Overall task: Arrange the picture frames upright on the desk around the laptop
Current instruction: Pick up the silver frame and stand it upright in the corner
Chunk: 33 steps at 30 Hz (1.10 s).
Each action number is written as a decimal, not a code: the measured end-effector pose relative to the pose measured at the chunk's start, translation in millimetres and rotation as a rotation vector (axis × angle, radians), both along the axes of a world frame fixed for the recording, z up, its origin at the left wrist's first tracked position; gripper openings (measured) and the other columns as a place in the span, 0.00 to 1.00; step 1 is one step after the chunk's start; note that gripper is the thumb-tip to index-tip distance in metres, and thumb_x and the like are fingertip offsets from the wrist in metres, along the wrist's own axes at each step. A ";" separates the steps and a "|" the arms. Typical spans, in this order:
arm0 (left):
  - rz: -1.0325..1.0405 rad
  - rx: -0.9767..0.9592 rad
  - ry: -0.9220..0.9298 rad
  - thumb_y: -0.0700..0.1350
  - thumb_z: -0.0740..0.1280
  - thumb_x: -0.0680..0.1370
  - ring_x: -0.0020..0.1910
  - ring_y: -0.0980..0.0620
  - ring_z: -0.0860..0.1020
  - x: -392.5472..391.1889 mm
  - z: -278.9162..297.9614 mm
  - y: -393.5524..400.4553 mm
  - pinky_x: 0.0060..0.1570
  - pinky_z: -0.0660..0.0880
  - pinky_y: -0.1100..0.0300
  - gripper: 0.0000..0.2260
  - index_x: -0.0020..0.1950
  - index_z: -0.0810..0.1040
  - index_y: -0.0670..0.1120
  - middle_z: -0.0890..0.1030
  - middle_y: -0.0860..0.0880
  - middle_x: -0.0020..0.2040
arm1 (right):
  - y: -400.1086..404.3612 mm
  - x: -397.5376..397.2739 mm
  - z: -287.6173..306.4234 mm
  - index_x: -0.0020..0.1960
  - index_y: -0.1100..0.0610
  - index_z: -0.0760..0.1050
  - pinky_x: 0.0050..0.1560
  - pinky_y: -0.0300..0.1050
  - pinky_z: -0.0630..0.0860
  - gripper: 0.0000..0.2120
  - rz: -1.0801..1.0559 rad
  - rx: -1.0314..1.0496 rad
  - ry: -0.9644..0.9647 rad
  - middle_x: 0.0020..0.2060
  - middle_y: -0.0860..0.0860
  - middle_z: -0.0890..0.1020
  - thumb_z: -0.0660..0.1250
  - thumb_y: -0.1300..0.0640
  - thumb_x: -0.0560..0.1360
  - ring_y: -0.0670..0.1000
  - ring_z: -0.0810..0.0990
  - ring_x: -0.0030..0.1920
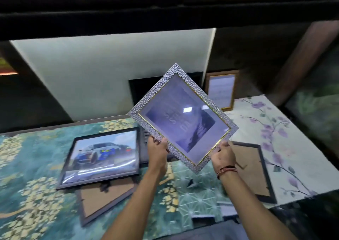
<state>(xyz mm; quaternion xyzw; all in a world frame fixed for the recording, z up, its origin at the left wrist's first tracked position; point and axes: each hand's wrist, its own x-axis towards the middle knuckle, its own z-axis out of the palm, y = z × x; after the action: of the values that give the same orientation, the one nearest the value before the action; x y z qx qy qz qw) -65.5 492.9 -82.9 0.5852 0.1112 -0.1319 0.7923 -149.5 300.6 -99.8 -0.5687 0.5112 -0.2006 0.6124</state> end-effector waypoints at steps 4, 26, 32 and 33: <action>-0.057 0.039 -0.012 0.30 0.65 0.80 0.44 0.45 0.76 -19.2 12.2 -85.8 0.46 0.74 0.45 0.10 0.50 0.75 0.46 0.80 0.41 0.46 | -97.6 -43.5 8.8 0.62 0.62 0.72 0.46 0.52 0.73 0.12 0.122 -0.020 -0.074 0.48 0.59 0.78 0.59 0.64 0.80 0.59 0.78 0.46; -0.269 0.525 -0.385 0.37 0.65 0.76 0.54 0.44 0.85 48.3 70.4 -439.9 0.56 0.83 0.39 0.15 0.52 0.82 0.56 0.87 0.47 0.51 | -503.6 31.5 62.7 0.45 0.63 0.78 0.49 0.53 0.80 0.09 0.470 -0.575 0.064 0.41 0.61 0.84 0.60 0.66 0.70 0.61 0.82 0.44; -0.235 0.719 -0.419 0.32 0.56 0.82 0.53 0.46 0.81 80.4 72.8 -485.9 0.52 0.81 0.47 0.17 0.60 0.81 0.42 0.84 0.44 0.53 | -527.3 54.5 77.3 0.45 0.65 0.77 0.41 0.48 0.75 0.10 0.472 -0.540 0.123 0.40 0.63 0.80 0.58 0.67 0.71 0.62 0.80 0.42; -0.231 0.752 -0.416 0.32 0.56 0.81 0.53 0.46 0.81 83.8 72.0 -490.0 0.53 0.81 0.47 0.16 0.60 0.82 0.41 0.85 0.44 0.54 | -533.3 59.3 74.1 0.47 0.65 0.77 0.41 0.47 0.73 0.11 0.480 -0.541 0.129 0.42 0.62 0.80 0.58 0.66 0.71 0.61 0.79 0.43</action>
<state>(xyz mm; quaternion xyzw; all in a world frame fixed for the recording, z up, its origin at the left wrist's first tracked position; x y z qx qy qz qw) 18.3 2.9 -10.9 0.8555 -0.0763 -0.0496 0.5098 -90.2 -232.7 -25.7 -0.8254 0.3290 -0.1429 0.4359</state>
